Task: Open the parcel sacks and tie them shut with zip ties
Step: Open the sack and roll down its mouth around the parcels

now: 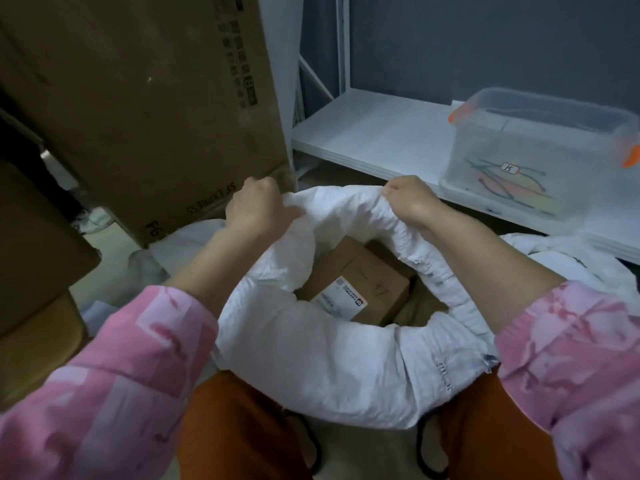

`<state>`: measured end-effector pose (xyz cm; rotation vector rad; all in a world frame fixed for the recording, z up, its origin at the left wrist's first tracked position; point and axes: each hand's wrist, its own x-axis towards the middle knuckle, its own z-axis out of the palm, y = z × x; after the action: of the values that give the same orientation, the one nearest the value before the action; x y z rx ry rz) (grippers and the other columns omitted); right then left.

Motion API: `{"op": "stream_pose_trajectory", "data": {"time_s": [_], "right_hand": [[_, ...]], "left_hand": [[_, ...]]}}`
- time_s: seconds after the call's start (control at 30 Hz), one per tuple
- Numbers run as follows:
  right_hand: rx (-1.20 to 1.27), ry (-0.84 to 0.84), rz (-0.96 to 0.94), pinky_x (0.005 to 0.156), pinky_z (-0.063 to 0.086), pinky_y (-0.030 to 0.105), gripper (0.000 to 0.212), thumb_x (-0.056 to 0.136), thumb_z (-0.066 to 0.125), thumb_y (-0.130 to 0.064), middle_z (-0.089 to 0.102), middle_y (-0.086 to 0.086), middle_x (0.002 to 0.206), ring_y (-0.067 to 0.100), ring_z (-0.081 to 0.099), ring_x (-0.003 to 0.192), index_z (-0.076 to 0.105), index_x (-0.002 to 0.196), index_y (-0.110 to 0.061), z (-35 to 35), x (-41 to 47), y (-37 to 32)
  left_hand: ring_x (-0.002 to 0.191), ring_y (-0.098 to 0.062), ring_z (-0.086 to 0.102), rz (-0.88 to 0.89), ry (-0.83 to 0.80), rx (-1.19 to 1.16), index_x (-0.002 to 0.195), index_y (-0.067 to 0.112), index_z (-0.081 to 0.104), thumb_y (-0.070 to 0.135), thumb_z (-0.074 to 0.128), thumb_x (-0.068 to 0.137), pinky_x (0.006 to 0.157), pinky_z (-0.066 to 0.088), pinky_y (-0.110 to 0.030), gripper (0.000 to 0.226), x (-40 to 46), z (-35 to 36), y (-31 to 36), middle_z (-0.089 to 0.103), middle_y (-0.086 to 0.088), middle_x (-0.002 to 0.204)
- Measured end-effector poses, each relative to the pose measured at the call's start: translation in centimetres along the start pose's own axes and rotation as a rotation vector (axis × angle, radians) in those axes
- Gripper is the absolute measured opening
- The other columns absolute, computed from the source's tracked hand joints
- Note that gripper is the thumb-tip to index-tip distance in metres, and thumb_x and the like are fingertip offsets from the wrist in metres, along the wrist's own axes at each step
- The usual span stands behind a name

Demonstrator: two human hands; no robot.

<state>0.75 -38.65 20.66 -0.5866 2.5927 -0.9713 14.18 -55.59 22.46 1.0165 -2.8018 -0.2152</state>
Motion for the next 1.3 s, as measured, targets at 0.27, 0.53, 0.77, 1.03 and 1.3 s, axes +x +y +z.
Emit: {"op": "stream_pose_trajectory", "data": {"time_s": [0.27,0.53,0.77,1.03,1.3], "right_hand": [[0.286,-0.026,0.206,0.053,0.033,0.026,0.025,0.092,0.038,-0.004,0.043,0.002,0.067,0.017,0.043,0.062,0.046,0.070,-0.013,-1.6,2.1,1.5],[-0.267,0.186,0.068,0.075,0.041,0.031,0.022,0.093,0.043,-0.009,0.060,0.013,0.103,0.029,0.056,0.108,0.061,0.104,-0.008,-1.9,2.6,2.6],[-0.492,0.074,-0.627,0.088,0.050,0.036,0.042,0.089,0.059,-0.009,0.051,0.006,0.128,0.023,0.054,0.110,0.052,0.130,-0.014,3.1,-1.4,-2.0],[-0.450,0.070,-0.414,0.079,0.050,0.037,0.023,0.093,0.051,-0.012,0.057,0.005,0.108,0.022,0.056,0.096,0.059,0.114,-0.020,4.7,1.1,-2.5],[-0.453,0.139,-0.314,0.072,0.039,0.034,0.025,0.092,0.048,-0.003,0.054,0.011,0.109,0.026,0.049,0.102,0.052,0.116,-0.011,5.3,1.9,-3.9]], "left_hand": [[0.068,-0.017,0.054,-0.082,-0.188,-0.351,0.085,0.017,0.064,0.024,0.046,0.098,0.059,0.038,-0.026,0.024,0.8,3.3,-0.9,0.061,-0.002,0.077],[0.027,-0.005,0.023,-0.522,-0.667,-1.235,0.055,0.014,0.031,0.010,0.039,0.098,0.030,0.019,-0.012,0.044,1.6,4.2,-1.6,0.030,0.004,0.035],[0.033,-0.012,0.041,-0.464,-0.742,-1.140,0.049,0.009,0.050,0.008,0.038,0.094,0.038,0.035,-0.017,0.047,2.2,3.7,-0.9,0.044,-0.003,0.043],[0.045,-0.014,0.041,-0.399,-0.421,-0.793,0.062,0.010,0.054,0.034,0.058,0.091,0.046,0.035,-0.024,0.038,1.7,4.1,-2.8,0.044,-0.003,0.052],[0.056,-0.019,0.052,-0.019,-0.135,-0.165,0.057,0.012,0.050,0.045,0.061,0.085,0.048,0.033,-0.027,0.045,-1.5,4.3,-2.7,0.051,-0.002,0.055]]}}
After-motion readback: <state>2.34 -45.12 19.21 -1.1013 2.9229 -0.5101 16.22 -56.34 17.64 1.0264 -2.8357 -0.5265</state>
